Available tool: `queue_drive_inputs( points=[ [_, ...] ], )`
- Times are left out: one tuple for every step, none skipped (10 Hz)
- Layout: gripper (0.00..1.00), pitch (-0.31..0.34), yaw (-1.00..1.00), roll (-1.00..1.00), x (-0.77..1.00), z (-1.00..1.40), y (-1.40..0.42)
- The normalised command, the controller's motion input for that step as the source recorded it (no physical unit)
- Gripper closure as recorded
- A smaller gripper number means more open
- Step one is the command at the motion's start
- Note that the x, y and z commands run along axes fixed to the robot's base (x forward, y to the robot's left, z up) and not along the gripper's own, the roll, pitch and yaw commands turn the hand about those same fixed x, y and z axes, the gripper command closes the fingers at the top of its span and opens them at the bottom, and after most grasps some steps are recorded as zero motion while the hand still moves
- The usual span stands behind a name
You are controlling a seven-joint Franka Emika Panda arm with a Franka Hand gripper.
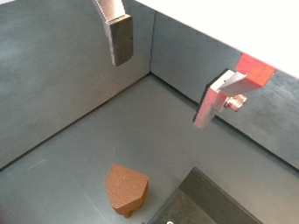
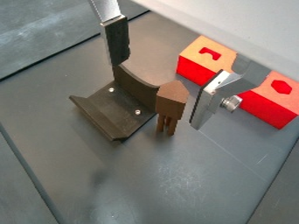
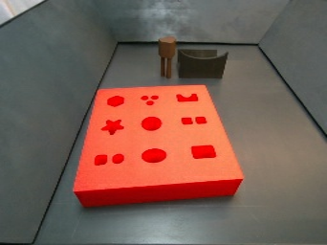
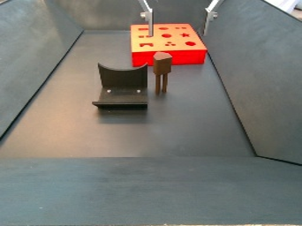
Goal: Pick up the 3 prong object. Move up. Move to above the board. Insert the 3 prong object.
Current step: Pick up the 3 prong object.
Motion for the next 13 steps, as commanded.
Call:
queue_drive_inputs(
  points=[
    [0.0,0.0,0.0,0.0,0.0,0.0,-0.02],
    [0.0,0.0,0.0,0.0,0.0,0.0,-0.03],
    [0.0,0.0,0.0,0.0,0.0,0.0,-0.04],
    [0.0,-0.051,0.13,0.0,-0.08,-0.23,-0.31],
    [0.0,-0.066,0.39,0.01,0.0,-0.45,-0.45],
    [0.0,-0.057,0.43,0.0,0.0,-0.65,-0.45],
    [0.0,-0.019,0.45,0.0,0.26,-0.74,-0.36],
    [0.0,0.0,0.51,0.0,0.44,-0.8,-0.31],
    [0.0,0.029,0.71,-0.01,0.36,-0.8,-0.26],
    [0.0,0.036,0.75,-0.03,0.35,-0.8,-0.26],
    [0.0,0.04,0.67,-0.01,0.47,-0.65,-0.26],
    [0.0,0.0,0.47,0.0,0.36,-0.44,-0.21],
    [0.0,0.0,0.22,0.0,0.02,-0.27,-0.18]
  ],
)
